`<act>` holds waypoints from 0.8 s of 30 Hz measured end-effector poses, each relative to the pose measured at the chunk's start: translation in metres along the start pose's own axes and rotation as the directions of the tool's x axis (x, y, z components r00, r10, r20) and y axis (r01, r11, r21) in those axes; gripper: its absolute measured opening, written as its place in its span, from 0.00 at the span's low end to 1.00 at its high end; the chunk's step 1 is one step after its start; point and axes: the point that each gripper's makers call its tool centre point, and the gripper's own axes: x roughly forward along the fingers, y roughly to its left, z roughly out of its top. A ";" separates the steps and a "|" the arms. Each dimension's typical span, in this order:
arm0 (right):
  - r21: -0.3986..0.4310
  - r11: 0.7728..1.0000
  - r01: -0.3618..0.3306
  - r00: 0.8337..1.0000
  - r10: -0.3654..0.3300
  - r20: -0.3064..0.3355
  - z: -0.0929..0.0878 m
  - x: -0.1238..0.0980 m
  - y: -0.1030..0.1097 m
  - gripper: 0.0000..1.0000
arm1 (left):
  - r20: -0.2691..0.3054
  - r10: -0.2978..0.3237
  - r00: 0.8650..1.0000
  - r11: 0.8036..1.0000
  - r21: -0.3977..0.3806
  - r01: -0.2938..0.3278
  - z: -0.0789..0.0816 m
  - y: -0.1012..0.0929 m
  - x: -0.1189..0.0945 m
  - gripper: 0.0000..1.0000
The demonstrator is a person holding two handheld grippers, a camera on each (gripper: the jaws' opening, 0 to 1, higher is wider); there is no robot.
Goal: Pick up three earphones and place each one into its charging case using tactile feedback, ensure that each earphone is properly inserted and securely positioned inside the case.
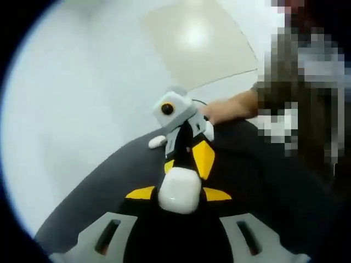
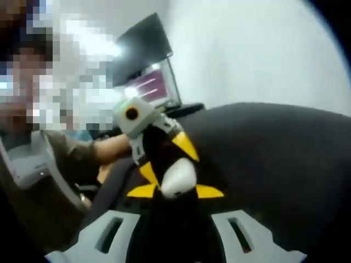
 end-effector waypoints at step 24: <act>-0.012 0.990 0.138 0.941 -0.127 0.313 0.064 -0.068 -0.016 0.35 | -0.036 -0.015 0.999 0.974 -0.227 0.006 -0.008 0.006 0.005 0.32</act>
